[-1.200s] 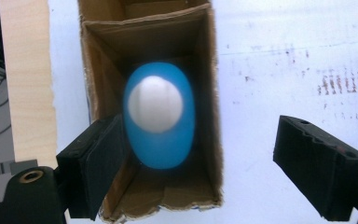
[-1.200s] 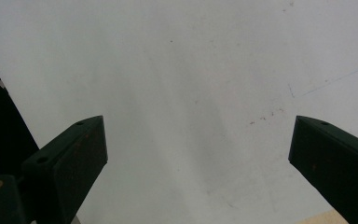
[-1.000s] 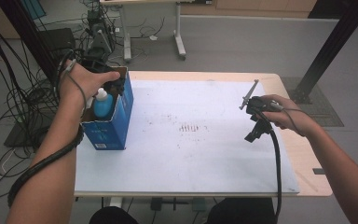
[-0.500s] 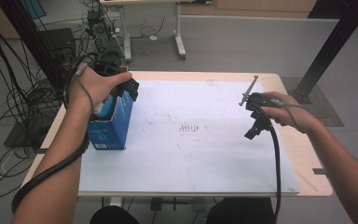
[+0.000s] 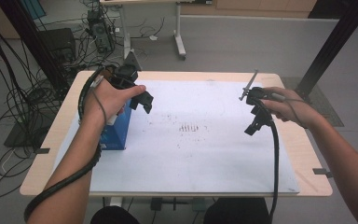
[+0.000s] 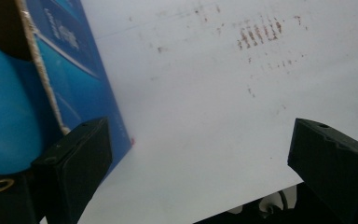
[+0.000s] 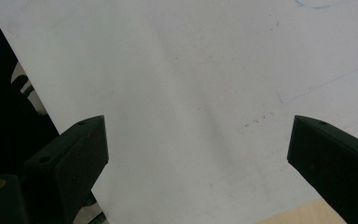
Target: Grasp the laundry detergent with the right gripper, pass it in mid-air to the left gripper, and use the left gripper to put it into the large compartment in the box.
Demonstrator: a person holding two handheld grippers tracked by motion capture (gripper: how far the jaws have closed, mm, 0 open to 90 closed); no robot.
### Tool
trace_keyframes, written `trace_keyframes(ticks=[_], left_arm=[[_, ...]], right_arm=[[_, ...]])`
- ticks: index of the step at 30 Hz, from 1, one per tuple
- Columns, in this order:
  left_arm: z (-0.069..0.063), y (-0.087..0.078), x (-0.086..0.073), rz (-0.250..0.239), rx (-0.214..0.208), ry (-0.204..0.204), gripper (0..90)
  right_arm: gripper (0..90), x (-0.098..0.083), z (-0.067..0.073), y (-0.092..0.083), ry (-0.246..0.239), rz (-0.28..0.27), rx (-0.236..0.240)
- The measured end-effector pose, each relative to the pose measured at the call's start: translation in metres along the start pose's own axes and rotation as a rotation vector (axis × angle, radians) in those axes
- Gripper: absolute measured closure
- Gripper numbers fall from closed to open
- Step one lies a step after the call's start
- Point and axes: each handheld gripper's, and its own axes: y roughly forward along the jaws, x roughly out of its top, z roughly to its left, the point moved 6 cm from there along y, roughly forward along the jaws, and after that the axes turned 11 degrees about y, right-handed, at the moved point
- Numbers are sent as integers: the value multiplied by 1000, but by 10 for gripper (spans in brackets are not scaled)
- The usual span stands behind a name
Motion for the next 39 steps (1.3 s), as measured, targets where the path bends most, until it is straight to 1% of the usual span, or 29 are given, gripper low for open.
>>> trace_keyframes(ticks=[2,7,9,13,15,17,19,22,25,26,27,28,30,32,34,37,39], left_arm=[[-4,4,-2,1,-9,5,70],[-14,9,-5,7,-15,21,70],[-19,12,-7,8,-26,28,71],[-27,19,-10,26,-20,43,74],[-31,24,-12,31,-20,53,74],[-36,30,-13,32,-21,53,73],[-39,36,-14,44,-18,63,73],[-47,46,-16,52,-33,77,75],[-52,56,-17,58,-36,87,75],[-54,59,-17,60,-44,92,75],[-55,62,-17,55,-42,92,75],[-55,65,-18,58,-30,102,76],[-58,70,-18,58,-26,117,77],[-60,75,-19,60,-14,133,78],[-62,80,-19,54,-4,140,79],[-63,89,-20,62,7,145,81],[-61,95,-21,66,29,144,81]], right_arm=[[51,0,1,-3,4,-1,-1],[51,3,3,-12,10,-18,5],[55,3,3,-16,13,-25,7],[53,4,4,-24,22,-25,8],[52,5,4,-29,25,-32,8],[51,5,5,-35,24,-43,1],[51,6,6,-41,26,-50,-2],[55,6,7,-49,24,-58,-11],[55,5,7,-58,33,-58,-18],[54,5,7,-61,35,-64,-21],[57,5,7,-64,39,-64,-18],[55,4,7,-67,40,-70,-17],[56,4,7,-73,44,-73,-16],[55,4,7,-78,53,-75,-24],[48,4,7,-85,52,-78,-30],[46,6,9,-96,53,-82,-26],[50,7,10,-101,46,-81,-32]])
